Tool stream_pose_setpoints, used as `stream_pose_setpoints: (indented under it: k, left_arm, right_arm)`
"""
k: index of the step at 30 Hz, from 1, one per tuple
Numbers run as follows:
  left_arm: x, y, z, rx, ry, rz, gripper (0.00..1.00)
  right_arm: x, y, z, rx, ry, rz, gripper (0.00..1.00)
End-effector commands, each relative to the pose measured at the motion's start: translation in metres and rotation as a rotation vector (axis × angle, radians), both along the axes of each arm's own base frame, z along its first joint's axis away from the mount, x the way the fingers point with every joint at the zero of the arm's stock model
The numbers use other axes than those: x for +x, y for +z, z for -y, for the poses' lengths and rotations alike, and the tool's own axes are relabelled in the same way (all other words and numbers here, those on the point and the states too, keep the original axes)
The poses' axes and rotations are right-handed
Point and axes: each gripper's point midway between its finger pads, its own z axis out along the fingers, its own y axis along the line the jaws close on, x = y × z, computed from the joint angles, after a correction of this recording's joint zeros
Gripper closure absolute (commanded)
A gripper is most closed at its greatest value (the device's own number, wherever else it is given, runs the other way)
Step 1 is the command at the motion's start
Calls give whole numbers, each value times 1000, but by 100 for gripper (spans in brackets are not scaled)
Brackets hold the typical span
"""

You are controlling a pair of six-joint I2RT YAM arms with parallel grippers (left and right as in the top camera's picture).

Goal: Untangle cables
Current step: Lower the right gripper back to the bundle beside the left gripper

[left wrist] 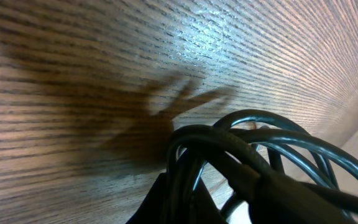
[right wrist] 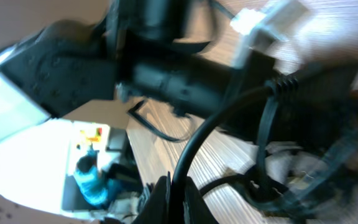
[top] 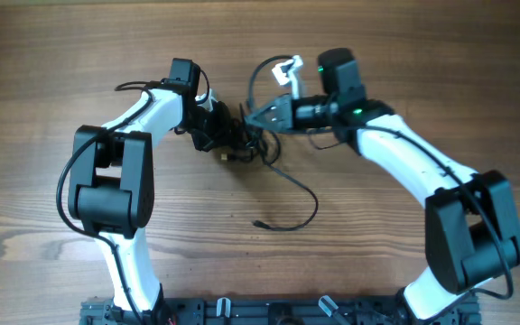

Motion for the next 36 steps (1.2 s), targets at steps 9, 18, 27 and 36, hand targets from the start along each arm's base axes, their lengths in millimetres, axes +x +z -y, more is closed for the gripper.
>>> stream_pose_setpoints:
  k: [9, 18, 27, 36]
  left_arm:
    - [9, -21, -56, 158, 161, -50, 96]
    - [10, -21, -56, 158, 160, -47, 96]
    - [11, -21, -56, 157, 161, -43, 96]
    - [11, -21, -56, 157, 161, -43, 95]
  right_arm:
    - [-18, -74, 66, -421, -202, -242, 96]
    - [-41, -81, 30, -495, -141, -197, 96]
    - [-50, -81, 24, -485, -155, -271, 88]
    - [-60, -85, 15, -526, -131, -248, 88]
